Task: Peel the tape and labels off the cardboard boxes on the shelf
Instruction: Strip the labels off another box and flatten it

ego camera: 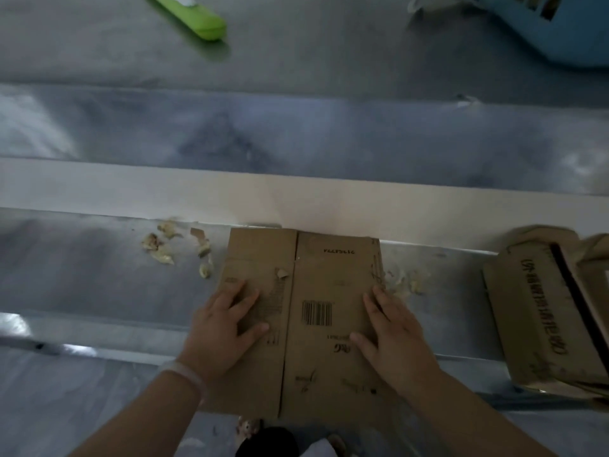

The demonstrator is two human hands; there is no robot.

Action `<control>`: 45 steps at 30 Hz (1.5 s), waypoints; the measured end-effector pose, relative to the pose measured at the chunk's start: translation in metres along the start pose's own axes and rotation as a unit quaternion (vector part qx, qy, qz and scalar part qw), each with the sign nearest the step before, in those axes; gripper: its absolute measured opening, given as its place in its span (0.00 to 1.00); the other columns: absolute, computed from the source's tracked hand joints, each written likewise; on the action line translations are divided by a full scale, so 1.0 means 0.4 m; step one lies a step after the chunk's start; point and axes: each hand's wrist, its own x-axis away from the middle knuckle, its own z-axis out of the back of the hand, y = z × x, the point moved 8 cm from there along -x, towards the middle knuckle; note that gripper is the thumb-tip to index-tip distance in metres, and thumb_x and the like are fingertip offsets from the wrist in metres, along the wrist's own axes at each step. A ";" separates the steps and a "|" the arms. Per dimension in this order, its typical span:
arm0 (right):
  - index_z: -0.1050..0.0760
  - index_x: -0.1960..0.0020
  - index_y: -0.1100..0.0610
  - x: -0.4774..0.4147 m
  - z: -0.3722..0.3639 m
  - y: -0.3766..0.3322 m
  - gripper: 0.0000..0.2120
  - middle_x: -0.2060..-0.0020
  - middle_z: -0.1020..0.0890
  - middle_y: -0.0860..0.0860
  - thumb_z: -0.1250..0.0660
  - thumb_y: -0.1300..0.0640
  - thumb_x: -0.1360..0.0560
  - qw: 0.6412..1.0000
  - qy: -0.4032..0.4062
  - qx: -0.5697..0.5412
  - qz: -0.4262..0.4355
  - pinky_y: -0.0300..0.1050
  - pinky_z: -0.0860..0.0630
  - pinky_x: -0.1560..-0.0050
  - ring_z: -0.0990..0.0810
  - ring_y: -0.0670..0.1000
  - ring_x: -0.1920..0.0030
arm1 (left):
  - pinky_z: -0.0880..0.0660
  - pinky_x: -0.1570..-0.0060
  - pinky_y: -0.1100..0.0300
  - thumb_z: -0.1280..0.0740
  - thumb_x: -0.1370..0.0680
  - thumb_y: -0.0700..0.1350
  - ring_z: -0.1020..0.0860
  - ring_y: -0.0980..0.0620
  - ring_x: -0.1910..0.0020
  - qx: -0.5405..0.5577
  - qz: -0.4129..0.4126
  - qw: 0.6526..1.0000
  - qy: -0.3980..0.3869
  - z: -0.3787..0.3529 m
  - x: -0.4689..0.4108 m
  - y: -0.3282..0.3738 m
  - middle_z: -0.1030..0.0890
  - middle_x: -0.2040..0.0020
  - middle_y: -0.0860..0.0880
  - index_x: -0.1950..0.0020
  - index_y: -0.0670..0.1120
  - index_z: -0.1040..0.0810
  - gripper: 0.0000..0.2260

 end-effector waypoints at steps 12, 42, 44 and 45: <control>0.29 0.50 0.50 0.093 0.003 0.069 0.16 0.55 0.20 0.46 0.31 0.41 0.27 0.946 0.003 -0.271 -0.179 0.36 0.32 0.71 0.24 0.44 0.60 | 0.31 0.37 0.50 0.29 0.29 0.61 0.28 0.42 0.37 0.180 0.219 0.957 0.055 0.025 0.153 -0.071 0.30 0.37 0.42 0.25 0.51 0.39 0.37; 0.30 0.49 0.48 0.072 -0.053 -1.188 0.13 0.58 0.23 0.40 0.27 0.48 0.27 0.929 0.036 -0.363 0.064 0.39 0.27 0.60 0.22 0.46 0.55 | 0.23 0.50 0.50 0.35 0.31 0.69 0.25 0.46 0.46 0.149 0.323 0.904 0.238 0.488 0.757 -1.075 0.31 0.43 0.47 0.25 0.53 0.41 0.40; 0.29 0.48 0.49 0.022 -0.074 -1.260 0.15 0.55 0.21 0.43 0.28 0.46 0.28 0.931 0.019 -0.357 0.068 0.46 0.22 0.54 0.20 0.48 0.53 | 0.23 0.48 0.50 0.34 0.31 0.69 0.25 0.45 0.44 0.157 0.338 0.896 0.242 0.506 0.758 -1.144 0.31 0.41 0.46 0.25 0.52 0.41 0.41; 0.29 0.47 0.49 -0.004 -0.082 -1.300 0.15 0.55 0.21 0.43 0.28 0.45 0.27 0.931 0.010 -0.358 0.074 0.49 0.21 0.52 0.20 0.48 0.53 | 0.24 0.47 0.50 0.33 0.32 0.69 0.25 0.46 0.44 0.161 0.342 0.892 0.247 0.521 0.756 -1.176 0.31 0.40 0.47 0.25 0.51 0.40 0.41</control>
